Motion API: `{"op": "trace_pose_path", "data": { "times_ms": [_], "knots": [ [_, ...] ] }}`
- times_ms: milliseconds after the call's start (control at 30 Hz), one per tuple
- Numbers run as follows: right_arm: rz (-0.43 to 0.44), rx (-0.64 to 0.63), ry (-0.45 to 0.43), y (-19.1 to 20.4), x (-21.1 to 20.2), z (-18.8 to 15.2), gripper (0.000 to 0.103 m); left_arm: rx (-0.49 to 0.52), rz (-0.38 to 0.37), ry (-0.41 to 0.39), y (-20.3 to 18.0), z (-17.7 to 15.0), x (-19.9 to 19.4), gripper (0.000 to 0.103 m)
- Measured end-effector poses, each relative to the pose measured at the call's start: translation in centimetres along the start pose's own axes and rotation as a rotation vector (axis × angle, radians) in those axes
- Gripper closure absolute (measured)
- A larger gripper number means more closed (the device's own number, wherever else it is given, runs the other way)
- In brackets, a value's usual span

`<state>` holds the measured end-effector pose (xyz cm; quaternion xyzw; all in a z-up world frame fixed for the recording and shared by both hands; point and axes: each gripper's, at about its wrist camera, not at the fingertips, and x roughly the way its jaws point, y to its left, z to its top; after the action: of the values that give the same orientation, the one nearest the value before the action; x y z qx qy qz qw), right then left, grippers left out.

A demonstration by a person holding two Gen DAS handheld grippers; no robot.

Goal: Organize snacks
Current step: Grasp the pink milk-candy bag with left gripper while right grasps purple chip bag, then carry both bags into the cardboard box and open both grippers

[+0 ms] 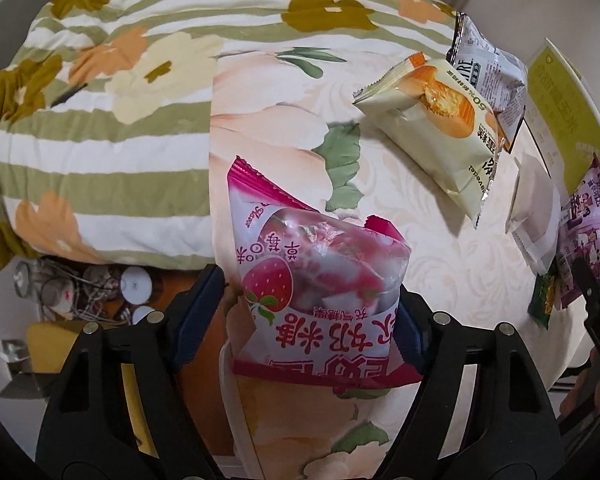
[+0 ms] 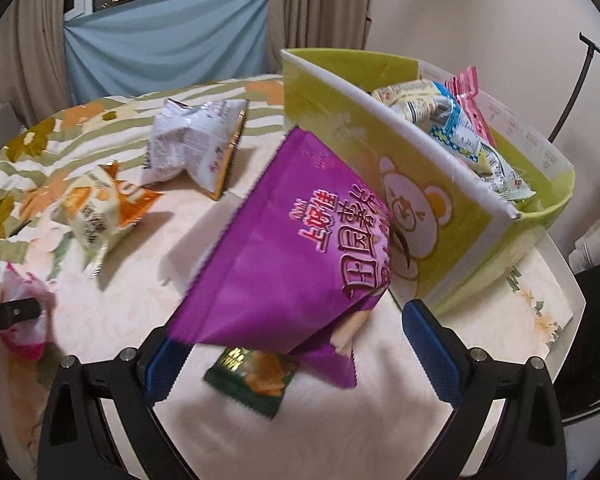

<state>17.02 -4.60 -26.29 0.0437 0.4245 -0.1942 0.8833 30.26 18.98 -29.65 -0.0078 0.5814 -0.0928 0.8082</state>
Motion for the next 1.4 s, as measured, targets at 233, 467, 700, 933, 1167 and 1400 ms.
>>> {"op": "trace_pose_path", "data": {
  "times_ms": [233, 467, 700, 933, 1167, 1400],
  "knots": [
    [-0.007, 0.014, 0.005, -1.0, 1.9, 1.0, 0.004, 0.014, -0.001, -0.003, -0.8, 0.5, -0.2, 0.055],
    [0.006, 0.014, 0.014, -1.5, 2.4, 1.7, 0.004, 0.011, -0.008, -0.004, -1.2, 0.6, -1.2, 0.062],
    [0.051, 0.017, 0.025, -1.9, 2.8, 2.5, 0.018, 0.005, -0.013, -0.019, -1.5, 0.4, -2.7, 0.063],
    [0.092, -0.011, 0.062, -1.7, 3.1, 3.2, 0.041, -0.007, -0.048, -0.045, -2.0, 0.5, -4.7, 0.064],
    [0.135, -0.012, 0.022, -2.1, 0.1, 4.0, 0.044, 0.001, -0.092, -0.095, -3.1, 1.0, -7.6, 0.064],
    [0.203, 0.005, -0.027, -2.5, -3.8, 5.7, 0.044, 0.044, -0.17, -0.148, -5.6, 2.6, -11.0, 0.064]
  ]
}}
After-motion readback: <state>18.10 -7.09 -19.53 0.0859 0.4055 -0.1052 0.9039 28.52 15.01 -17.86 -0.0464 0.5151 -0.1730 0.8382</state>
